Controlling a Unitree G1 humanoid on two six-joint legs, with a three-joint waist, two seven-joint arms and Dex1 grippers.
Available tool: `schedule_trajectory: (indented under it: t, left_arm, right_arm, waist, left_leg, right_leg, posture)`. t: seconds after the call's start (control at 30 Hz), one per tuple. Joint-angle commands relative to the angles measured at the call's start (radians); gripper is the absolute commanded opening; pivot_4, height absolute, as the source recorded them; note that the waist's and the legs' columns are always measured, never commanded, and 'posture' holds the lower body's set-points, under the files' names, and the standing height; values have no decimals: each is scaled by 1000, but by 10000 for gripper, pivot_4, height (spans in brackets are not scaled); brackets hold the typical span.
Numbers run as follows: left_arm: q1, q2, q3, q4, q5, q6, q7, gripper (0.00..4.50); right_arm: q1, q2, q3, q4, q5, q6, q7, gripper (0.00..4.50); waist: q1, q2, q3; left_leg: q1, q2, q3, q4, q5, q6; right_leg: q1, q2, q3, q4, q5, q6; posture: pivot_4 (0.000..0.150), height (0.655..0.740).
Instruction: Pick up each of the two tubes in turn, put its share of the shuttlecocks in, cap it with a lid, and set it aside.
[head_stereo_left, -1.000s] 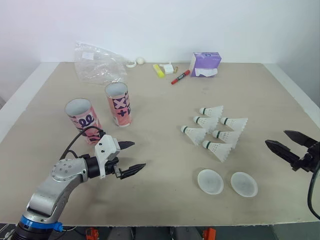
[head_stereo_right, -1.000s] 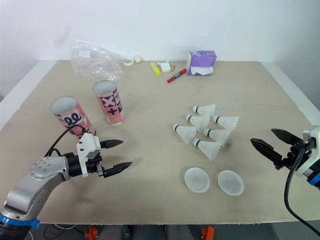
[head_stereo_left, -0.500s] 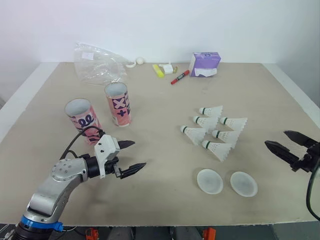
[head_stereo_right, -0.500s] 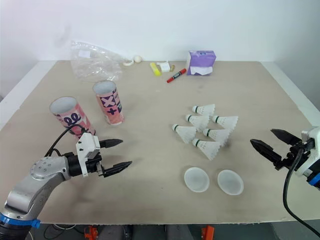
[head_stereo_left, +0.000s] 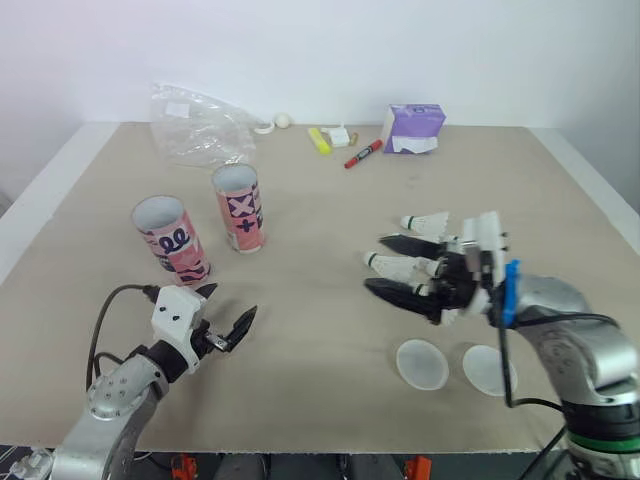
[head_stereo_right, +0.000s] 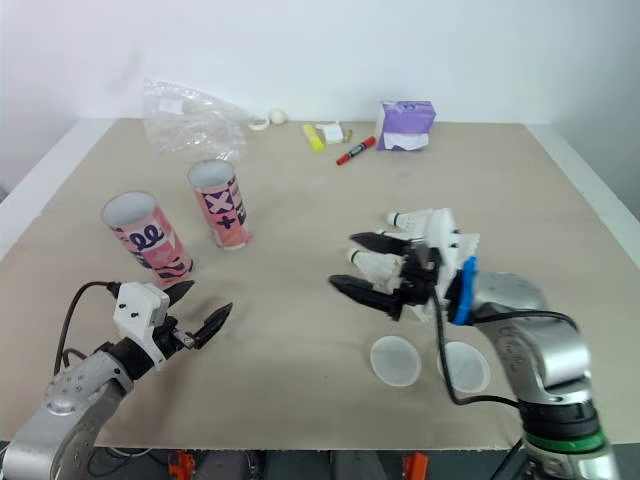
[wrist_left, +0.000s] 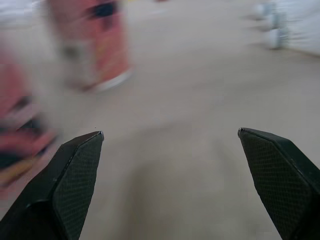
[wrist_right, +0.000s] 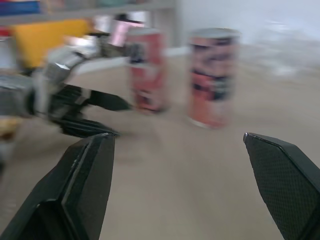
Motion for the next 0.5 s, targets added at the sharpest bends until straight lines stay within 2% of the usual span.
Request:
schedule_trajectory:
  t: [0.03,0.27,0.5]
  left_arm:
    - [-1,-36,61,-42,11,15,92,45000]
    - [-57,-44,118,53,-31,2,90,45000]
    - [-151,-31,171,166,-32,-22,102,45000]
  right_arm:
    - [-46,17,15,51,-36,-52,23,44218]
    - [-77,46,62,141,-98,-123,78,44218]
    - [-75,63,65,151,-124,-142,84,44218]
  waist:
    - [0,-1,0]
    - [-7,-1,0]
    - [-7,-1,0]
  left_leg:
    - [0,0,0,0,0,0]
    - [2,2,0,1,0,0]
    - [1,2,0,1,0,0]
  right_leg:
    - [0,0,0,0,0,0]
    - [0,2,-2,0,1,-3]
    - [0,2,-2,0,4,0]
  posture:
    - [1500,7400]
    - [1500,7400]
    - [1500,7400]
